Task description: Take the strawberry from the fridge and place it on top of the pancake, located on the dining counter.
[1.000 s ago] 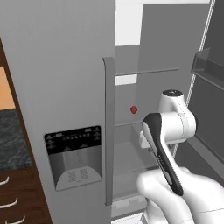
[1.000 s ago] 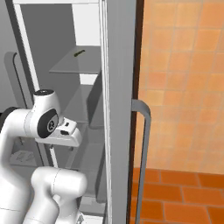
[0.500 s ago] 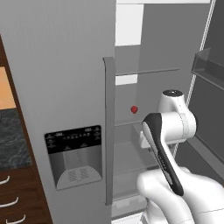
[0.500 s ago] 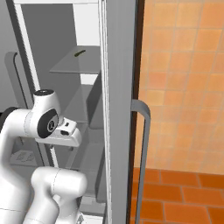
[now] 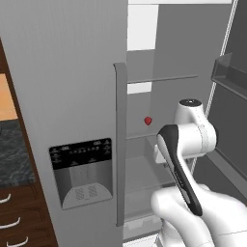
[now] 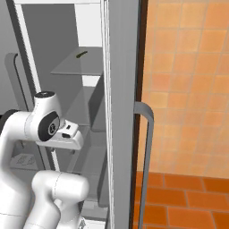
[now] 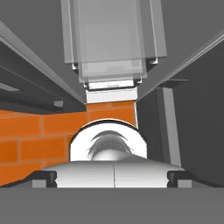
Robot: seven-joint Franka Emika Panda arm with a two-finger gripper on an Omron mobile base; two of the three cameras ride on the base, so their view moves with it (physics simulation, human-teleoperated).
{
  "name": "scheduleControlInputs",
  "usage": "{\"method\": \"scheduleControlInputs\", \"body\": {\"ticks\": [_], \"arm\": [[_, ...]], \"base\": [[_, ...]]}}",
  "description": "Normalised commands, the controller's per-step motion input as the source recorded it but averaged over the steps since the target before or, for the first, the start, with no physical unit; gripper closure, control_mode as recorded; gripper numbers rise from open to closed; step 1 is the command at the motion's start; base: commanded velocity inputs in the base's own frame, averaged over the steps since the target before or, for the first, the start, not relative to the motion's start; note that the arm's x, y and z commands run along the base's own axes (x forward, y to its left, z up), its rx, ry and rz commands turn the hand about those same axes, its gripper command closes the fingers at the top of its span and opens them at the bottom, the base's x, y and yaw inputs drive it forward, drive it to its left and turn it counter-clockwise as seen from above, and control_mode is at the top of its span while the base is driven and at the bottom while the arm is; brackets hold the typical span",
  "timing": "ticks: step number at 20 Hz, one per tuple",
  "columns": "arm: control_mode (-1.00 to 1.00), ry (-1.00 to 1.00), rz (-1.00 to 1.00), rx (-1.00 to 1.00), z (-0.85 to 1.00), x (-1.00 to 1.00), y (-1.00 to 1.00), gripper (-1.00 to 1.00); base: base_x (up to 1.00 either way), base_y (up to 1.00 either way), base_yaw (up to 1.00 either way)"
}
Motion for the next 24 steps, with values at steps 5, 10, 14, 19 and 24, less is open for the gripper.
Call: {"method": "scheduleControlInputs", "body": {"ticks": [5, 10, 14, 19, 24], "arm": [[-1.0, -0.37, 0.0, 0.0, 0.0, 0.17, 0.0, -1.0], [-1.0, -0.31, 0.0, 0.01, 0.05, 0.35, 0.0, -1.0], [-1.0, 0.0, -0.01, 0.15, 0.09, 0.74, -0.04, -1.0], [-1.0, -0.02, 0.0, 0.03, 0.0, 0.46, -0.21, -1.0], [-1.0, -0.02, 0.0, 0.0, 0.0, 0.71, -0.24, -1.0]], "base": [[0.0, 0.0, 0.0], [0.0, 0.0, 0.0], [0.0, 0.0, 0.0], [0.0, 0.0, 0.0], [0.0, 0.0, 0.0]]}}
